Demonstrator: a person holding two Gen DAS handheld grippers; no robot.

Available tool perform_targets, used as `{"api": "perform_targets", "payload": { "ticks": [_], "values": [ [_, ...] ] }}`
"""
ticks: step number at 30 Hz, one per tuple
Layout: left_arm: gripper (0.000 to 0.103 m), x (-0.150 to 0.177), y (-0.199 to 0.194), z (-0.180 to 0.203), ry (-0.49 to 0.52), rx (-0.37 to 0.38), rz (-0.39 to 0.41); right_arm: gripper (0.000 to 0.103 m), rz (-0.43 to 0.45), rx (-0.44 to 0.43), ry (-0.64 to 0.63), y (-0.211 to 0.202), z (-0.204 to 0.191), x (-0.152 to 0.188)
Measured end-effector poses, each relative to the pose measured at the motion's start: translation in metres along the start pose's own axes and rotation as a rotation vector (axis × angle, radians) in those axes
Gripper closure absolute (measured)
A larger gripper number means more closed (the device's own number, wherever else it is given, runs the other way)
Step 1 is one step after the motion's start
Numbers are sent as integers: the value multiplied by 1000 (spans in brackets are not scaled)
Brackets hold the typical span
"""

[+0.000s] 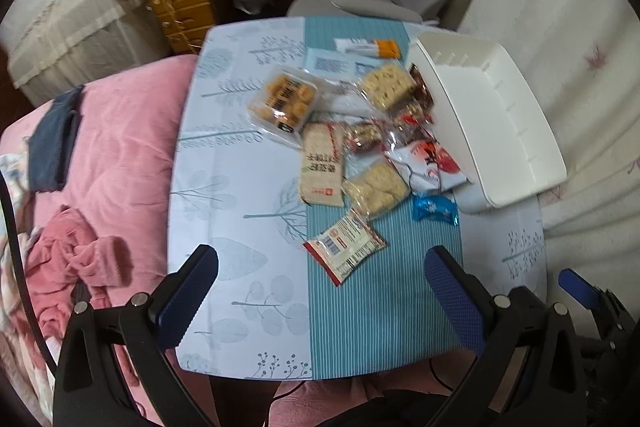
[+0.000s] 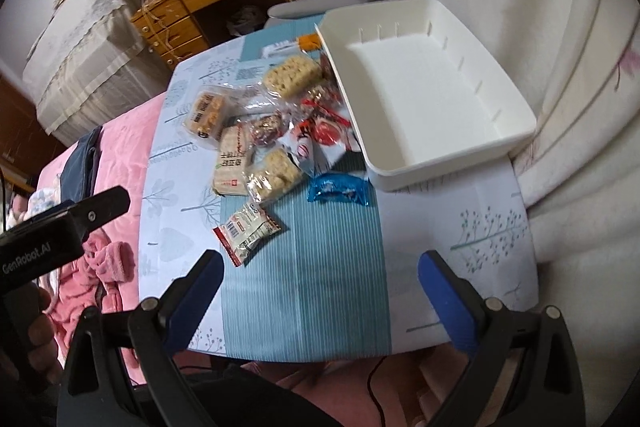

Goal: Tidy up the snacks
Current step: 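Reach the left tool to the LIPO pack while the right tool reaches the blue candy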

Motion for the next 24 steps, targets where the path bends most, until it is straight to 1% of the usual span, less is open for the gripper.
{"api": "perform_targets", "payload": {
  "ticks": [8, 11, 16, 19, 24],
  "values": [
    [2, -5, 37, 7, 149, 91, -20, 5, 34, -2, 174, 21, 15, 4],
    [7, -5, 52, 10, 204, 120, -29, 5, 41, -8, 266, 31, 23, 3],
    [9, -6, 78, 19, 282, 146, -56, 5, 50, -20, 374, 50, 33, 1],
    [10, -4, 92, 27, 329, 153, -67, 5, 59, -19, 407, 63, 38, 0],
    [10, 3, 113, 43, 423, 140, -41, 5, 96, -6, 394, 84, 42, -5]
  ]
}}
Point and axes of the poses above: each gripper's, at about its wrist camera, not at the fingertips, and y roughly the way its jaws point, z to its right, x to its underside, the point moved 4 cm from there along y, roughly the way its jaws point, and after that the axes turned 8 degrees about -x, right-handed, at the moved point
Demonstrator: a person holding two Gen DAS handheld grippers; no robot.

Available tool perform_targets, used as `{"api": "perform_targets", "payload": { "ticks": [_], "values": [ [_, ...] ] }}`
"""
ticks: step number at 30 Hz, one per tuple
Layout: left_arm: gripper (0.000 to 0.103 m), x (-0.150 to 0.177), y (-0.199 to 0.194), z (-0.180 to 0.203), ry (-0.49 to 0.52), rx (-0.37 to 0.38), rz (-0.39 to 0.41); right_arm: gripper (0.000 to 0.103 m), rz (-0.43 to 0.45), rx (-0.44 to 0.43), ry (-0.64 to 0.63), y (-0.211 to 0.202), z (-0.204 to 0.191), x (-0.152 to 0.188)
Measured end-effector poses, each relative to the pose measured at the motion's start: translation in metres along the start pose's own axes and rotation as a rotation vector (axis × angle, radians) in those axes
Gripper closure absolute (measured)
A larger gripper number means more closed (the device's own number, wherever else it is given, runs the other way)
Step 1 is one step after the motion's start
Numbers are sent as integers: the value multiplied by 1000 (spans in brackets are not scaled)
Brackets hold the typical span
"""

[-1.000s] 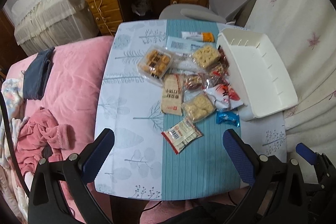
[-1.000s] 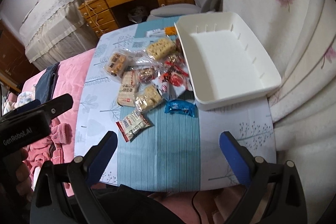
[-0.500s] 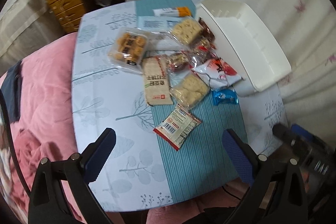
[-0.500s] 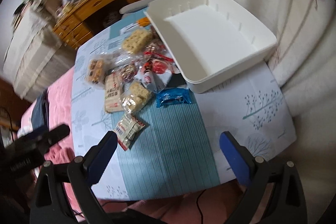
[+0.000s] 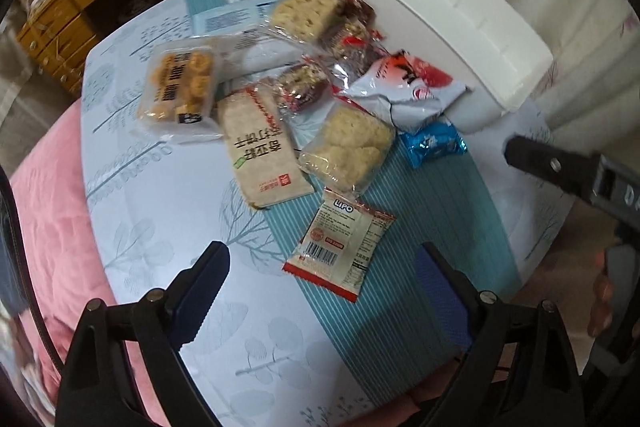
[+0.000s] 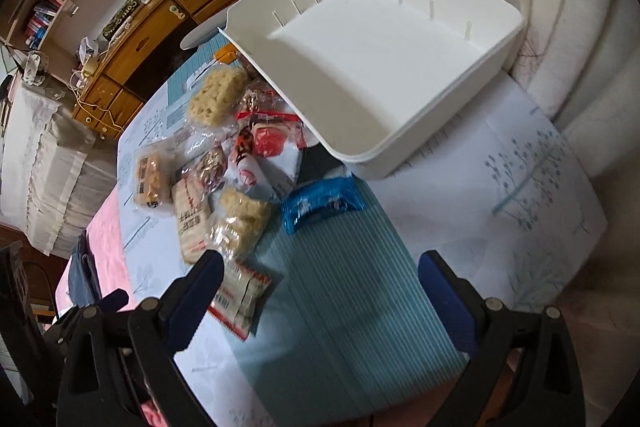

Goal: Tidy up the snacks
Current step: 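Reach the left tool to the LIPO pack while the right tool reaches the blue candy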

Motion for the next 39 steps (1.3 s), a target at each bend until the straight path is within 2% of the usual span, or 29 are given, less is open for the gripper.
{"api": "perform_targets", "payload": {
  "ticks": [4, 8, 12, 16, 19, 23, 25, 27, 31, 33, 39],
  "values": [
    [10, 2, 19, 10, 87, -16, 43, 5, 19, -5, -18, 25, 4, -4],
    [10, 7, 37, 17, 145, -29, 35, 5, 29, -20, -18, 45, 9, -4],
    [10, 9, 54, 19, 135, -18, 22, 5, 27, -20, -26, 64, 11, -3],
    [17, 13, 72, 21, 117, -26, -18, 5, 33, 18, -65, 80, 9, -4],
    [18, 13, 79, 25, 119, -21, -25, 6, 28, 39, -86, 89, 7, -4],
    [19, 17, 87, 34, 139, -19, -34, 12, 22, 83, -123, 99, 7, -6],
    [26, 18, 91, 37, 131, -13, -45, 16, 13, 102, -134, 103, 8, -6],
    [29, 17, 93, 40, 126, -21, -39, 20, 12, 118, -146, 105, 9, -8],
    [39, 15, 93, 46, 138, -24, -20, 26, 16, 126, -181, 107, 7, -11],
    [45, 13, 92, 51, 140, -25, -13, 32, 15, 126, -192, 107, 5, -10],
    [53, 4, 92, 50, 108, -10, -9, 42, 10, 111, -207, 107, -4, -9]
  ]
}}
Point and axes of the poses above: each gripper's, at about its wrist camera, not at the fingertips, and y roughly the way its jaws point, z to its right, x to its underside, the point moved 4 cm from there along y, roughly the way its jaws point, and after that the axes turned 8 degrees about -x, right-handed, at the moved point
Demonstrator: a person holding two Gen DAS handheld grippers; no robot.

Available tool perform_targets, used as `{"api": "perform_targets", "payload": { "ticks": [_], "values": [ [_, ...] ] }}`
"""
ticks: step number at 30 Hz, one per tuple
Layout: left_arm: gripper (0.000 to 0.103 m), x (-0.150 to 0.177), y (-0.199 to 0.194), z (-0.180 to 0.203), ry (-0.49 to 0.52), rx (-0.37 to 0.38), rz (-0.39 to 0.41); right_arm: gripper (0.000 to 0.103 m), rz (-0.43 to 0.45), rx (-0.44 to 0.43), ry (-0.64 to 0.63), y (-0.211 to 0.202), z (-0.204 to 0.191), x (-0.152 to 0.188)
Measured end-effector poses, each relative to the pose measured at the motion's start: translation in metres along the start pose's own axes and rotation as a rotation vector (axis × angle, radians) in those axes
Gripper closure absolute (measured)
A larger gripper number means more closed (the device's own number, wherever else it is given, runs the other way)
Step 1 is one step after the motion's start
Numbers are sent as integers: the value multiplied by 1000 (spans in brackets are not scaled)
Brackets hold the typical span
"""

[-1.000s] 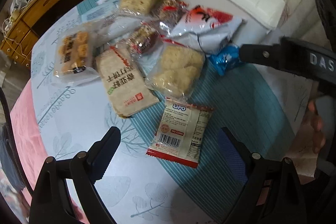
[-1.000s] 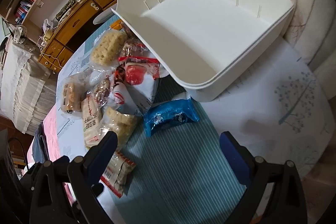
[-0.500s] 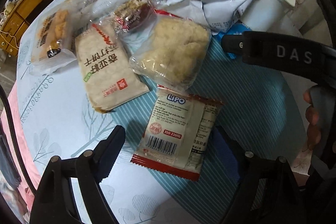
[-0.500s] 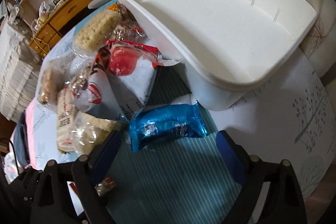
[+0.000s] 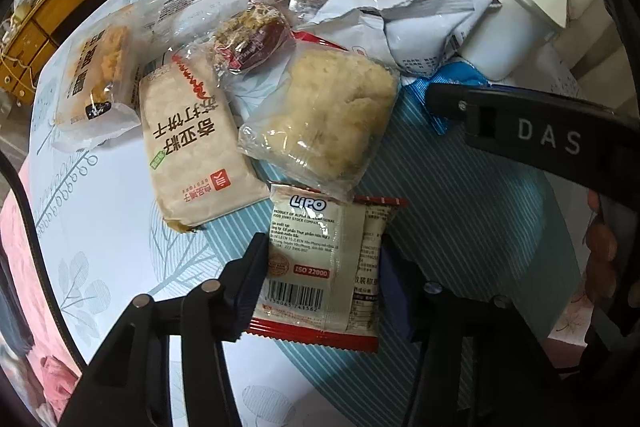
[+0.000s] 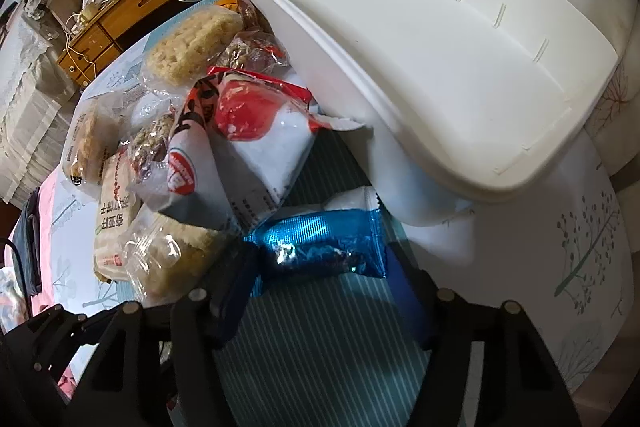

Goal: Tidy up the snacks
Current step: 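Reach the left tool to the LIPO pack while the right tool reaches the blue candy, then carry the LIPO pack and blue candy into the white tray and release both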

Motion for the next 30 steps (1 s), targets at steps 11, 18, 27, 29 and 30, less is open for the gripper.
{"api": "perform_targets", "payload": {
  "ticks": [11, 18, 27, 29, 30],
  "values": [
    [57, 20, -19, -28, -62, 14, -8, 60, -18, -36, -8, -12, -4, 6],
    [57, 28, -39, -58, -112, 36, -25, 63, -16, -61, -51, -28, -15, 18],
    [57, 18, -79, -91, -224, 69, -6, 63, 31, -59, -188, -65, -38, 21],
    [57, 13, -91, -91, -250, 75, 6, 63, 49, -58, -236, -74, -44, 19],
    [57, 12, -97, -84, -261, 74, 14, 63, 59, -59, -262, -79, -46, 18]
  ]
}}
Point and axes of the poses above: each gripper's, at about its wrist camera, not at the fingertips, and y roughly the way its jaws point, z to its right, x to its underside, the point moved 4 cm from there along y, roughly the way its jaws point, and after that the axes turned 8 degrees about -x, right-handed, at the moved point
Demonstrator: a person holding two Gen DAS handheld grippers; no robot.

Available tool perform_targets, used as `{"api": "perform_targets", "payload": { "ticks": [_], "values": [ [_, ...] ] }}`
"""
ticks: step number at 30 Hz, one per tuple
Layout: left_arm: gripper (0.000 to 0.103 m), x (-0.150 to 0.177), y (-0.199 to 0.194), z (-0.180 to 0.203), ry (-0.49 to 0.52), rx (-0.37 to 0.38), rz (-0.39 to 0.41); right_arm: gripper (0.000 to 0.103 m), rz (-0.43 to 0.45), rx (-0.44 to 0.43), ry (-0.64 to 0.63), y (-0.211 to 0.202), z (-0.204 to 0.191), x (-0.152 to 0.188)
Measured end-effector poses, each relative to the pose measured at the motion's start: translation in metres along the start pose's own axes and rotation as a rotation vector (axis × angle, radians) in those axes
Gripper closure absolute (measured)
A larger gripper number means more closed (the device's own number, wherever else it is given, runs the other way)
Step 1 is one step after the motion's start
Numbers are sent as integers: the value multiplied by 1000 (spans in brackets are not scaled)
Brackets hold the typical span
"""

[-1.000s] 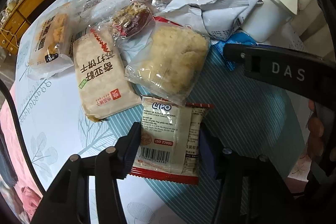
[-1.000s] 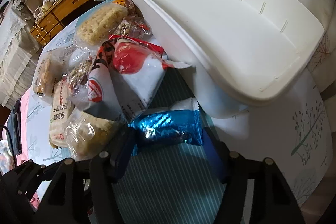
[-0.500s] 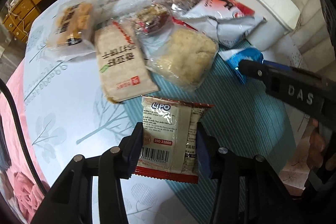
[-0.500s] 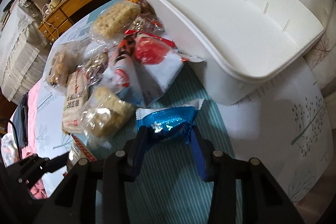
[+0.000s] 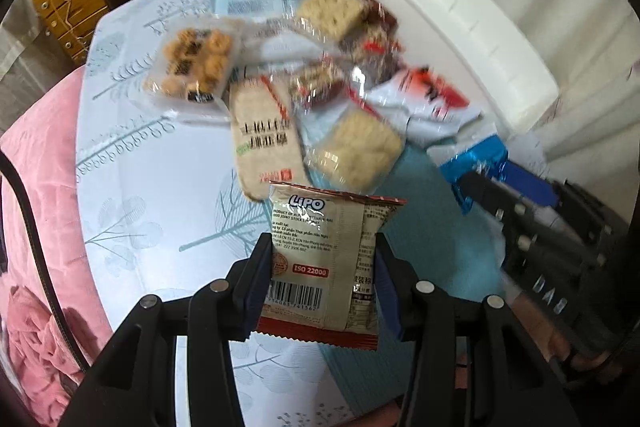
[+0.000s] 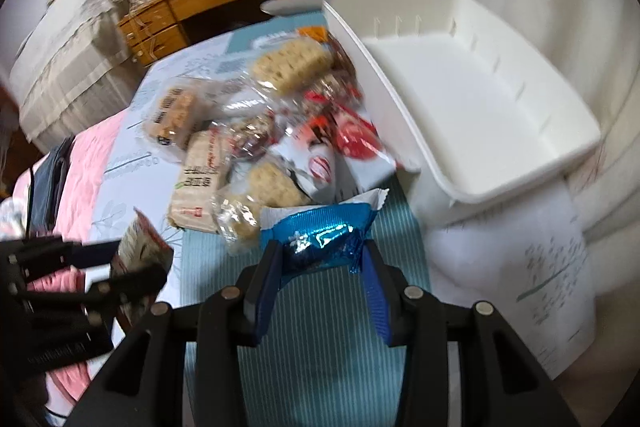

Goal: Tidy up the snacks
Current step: 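Carry the LIPO pack and blue candy into the white tray and release both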

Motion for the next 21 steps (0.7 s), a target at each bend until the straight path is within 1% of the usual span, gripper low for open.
{"api": "perform_targets", "payload": {
  "ticks": [2, 4, 7, 9, 11, 15, 21],
  "values": [
    [57, -6, -12, 10, -20, -2, 22, 63, 19, -1, -44, -8, -3, -4],
    [57, -15, -16, 14, -39, 7, 25, 63, 43, -8, -95, -19, -6, -9],
    [57, -25, -24, 23, -99, 65, 17, 63, 69, -23, -155, -32, -7, -16],
    [57, -31, -28, 28, -140, 83, 11, 63, 79, -38, -179, -42, -4, -22],
    [57, -39, -35, 34, -167, 88, 16, 63, 89, -56, -193, -52, 3, -28],
    [57, -54, -44, 50, -202, 74, 35, 63, 115, -63, -236, -68, 19, -38],
    [57, -74, -54, 85, -246, 78, 69, 63, 118, -73, -273, -82, 53, -50]
  ]
}}
Point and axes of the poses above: each gripper's, at about its wrist camera, not at the fingertips, and y roughly the way its jaws point, z to its right, x to its underside, the point moved 4 cm from there along y, roughly the way its jaws point, and after that the axes turned 8 degrees about -x, right-handed, at the moved point
